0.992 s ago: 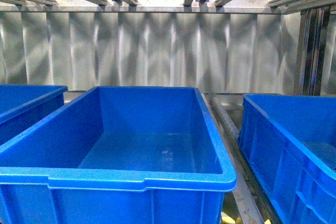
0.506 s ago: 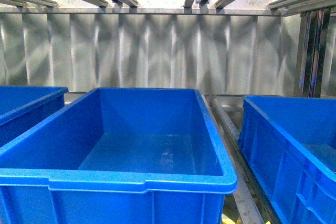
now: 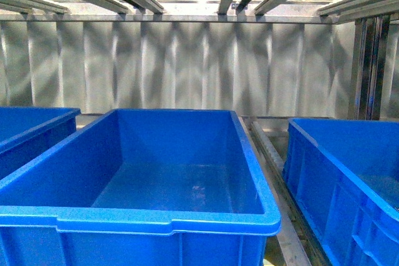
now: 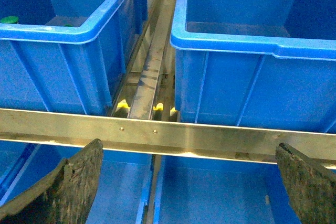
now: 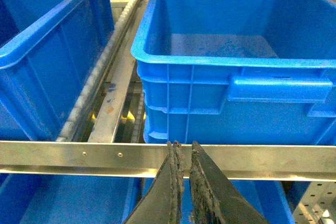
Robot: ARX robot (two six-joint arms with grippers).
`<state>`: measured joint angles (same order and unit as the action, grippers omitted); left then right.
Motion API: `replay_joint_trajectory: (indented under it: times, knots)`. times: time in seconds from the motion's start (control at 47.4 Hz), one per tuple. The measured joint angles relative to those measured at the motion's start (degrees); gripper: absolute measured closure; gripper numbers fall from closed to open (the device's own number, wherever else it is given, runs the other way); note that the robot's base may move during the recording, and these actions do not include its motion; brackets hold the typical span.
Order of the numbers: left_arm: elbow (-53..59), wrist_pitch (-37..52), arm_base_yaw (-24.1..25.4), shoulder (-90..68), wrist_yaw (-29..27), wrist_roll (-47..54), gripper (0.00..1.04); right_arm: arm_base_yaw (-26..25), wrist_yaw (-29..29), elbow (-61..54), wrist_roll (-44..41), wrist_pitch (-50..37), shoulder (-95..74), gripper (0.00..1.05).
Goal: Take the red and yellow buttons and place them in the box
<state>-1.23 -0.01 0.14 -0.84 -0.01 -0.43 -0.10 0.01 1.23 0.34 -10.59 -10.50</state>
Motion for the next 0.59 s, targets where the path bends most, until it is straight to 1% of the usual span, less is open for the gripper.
replay_joint_trajectory:
  times: [0.042,0.105,0.169,0.422,0.443,0.485,0.549,0.591]
  knots:
    - [0.0,0.0,0.0,0.0,0.0,0.0,0.08,0.0,0.0,0.0,0.0,0.44,0.44,0.98]
    - [0.0,0.0,0.0,0.0,-0.02,0.0,0.08,0.0,-0.17,0.02,0.0,6.6,4.92,0.98]
    - [0.0,0.0,0.0,0.0,-0.04,0.0,0.08,0.0,-0.04,0.02,0.0,9.84,8.15,0.98]
    - [0.0,0.0,0.0,0.0,-0.02,0.0,0.08,0.04,-0.02,0.02,0.0,10.51,10.14,0.98]
    - [0.0,0.0,0.0,0.0,-0.02,0.0,0.08,0.04,0.02,0.02,-0.07,10.51,10.21,0.96]
    - [0.0,0.0,0.0,0.0,0.0,0.0,0.08,0.04,0.0,0.02,-0.07,10.51,10.27,0.87]
    - [0.0,0.0,0.0,0.0,-0.02,0.0,0.08,0.04,0.0,0.02,-0.07,10.51,10.25,0.72]
    - [0.0,0.0,0.0,0.0,0.0,0.0,0.08,0.04,0.0,0.02,-0.07,10.51,10.25,0.63]
